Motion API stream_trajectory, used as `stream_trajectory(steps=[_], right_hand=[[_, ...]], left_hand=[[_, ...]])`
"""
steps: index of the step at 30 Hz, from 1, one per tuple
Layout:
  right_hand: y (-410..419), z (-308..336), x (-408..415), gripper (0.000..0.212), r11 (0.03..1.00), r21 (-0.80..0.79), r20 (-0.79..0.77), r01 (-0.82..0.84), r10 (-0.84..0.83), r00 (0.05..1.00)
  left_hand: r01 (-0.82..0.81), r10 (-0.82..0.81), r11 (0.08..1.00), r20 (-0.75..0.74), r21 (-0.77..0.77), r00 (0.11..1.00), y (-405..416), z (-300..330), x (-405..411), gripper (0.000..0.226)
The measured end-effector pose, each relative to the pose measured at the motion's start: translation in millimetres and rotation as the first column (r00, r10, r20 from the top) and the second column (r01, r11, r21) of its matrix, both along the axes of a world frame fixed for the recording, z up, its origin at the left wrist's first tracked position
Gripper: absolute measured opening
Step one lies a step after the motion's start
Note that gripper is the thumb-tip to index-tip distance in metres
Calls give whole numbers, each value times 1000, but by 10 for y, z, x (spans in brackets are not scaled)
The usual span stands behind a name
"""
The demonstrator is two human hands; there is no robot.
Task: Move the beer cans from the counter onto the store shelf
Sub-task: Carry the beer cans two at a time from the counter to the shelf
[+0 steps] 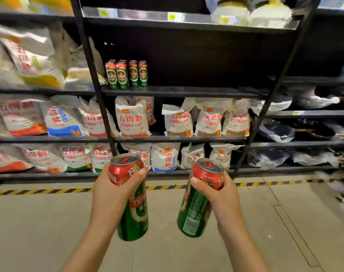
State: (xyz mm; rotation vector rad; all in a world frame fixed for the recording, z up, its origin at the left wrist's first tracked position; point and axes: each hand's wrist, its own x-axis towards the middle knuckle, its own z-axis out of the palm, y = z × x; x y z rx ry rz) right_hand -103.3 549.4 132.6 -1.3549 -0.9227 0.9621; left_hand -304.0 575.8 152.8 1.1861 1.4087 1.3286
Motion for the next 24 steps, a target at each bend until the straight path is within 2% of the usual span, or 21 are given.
stream_trajectory(steps=[9,15,19,24], right_hand=[[1377,100,-467,52,1000,-11,6,-12,12,1000],[2360,44,-388,70,1000,-1,5,-10,10,1000],[3090,70,-327,68,998,2,5,-61,61,998],[4018,135,-299,50,986,27,43,-163,162,986]], left_hand=[[28,-27,999,-5,37,1000,1391,131,-346,34],[38,-38,998,6,57,999,2359,117,-269,36],[7,-8,998,10,62,1000,3041,165,-218,44],[-95,94,991,20,97,995,3811,180,-260,33]])
